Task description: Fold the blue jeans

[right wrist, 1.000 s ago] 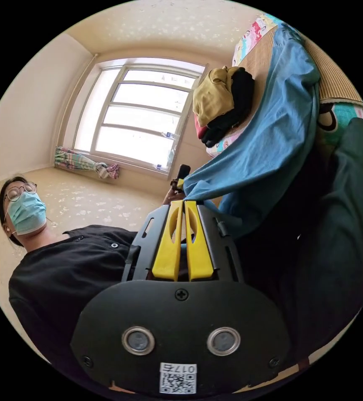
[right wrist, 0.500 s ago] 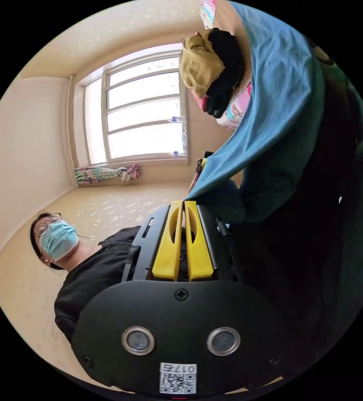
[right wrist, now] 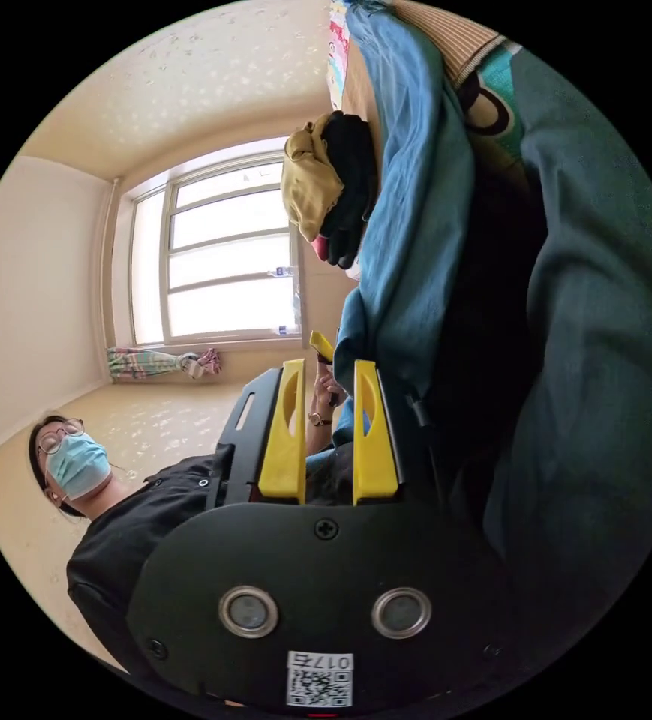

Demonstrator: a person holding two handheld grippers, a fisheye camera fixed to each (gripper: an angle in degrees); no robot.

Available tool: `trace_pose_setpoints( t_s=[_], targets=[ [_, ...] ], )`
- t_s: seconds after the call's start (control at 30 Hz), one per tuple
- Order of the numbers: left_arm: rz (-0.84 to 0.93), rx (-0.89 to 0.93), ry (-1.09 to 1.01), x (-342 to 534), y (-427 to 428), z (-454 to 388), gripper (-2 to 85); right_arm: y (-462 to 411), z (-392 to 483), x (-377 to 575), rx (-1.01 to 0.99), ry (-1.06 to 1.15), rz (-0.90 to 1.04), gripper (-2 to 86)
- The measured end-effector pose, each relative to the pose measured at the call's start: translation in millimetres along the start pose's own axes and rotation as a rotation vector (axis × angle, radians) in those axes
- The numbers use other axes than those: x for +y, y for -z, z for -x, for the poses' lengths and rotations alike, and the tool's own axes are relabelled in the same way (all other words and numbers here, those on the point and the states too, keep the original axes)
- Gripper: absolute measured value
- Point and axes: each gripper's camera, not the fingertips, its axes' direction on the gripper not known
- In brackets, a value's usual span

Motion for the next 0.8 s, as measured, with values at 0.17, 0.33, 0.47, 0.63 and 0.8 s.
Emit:
trace_pose_setpoints(
  t_s=[0.17, 0.33, 0.47, 0.63, 0.8],
  targets=[
    [0.021, -0.168, -0.07, 17, -5, 5, 13.5, -32, 18, 6, 0.083, 0.141, 0.097, 9.2],
    [0.115, -0.294, -0.071, 24, -17, 10, 12.2, -61, 27, 7, 0.298, 0.204, 0.17, 5.6],
    [0.127, -0.145, -0.149, 19, -21, -6, 0.3, -72, 35, 1, 0.258, 0.209, 0.232, 2.5],
    [0.167, 0.235, -0.235, 0, -20, -65, -0.8, -68, 85, -3, -0.054, 0.28, 0.298, 1.7],
    [0.435, 0.012, -0.029, -4, -45, -83, -0.9, -80, 125, 13, -0.066, 0.247, 0.387, 1.5]
  ],
)
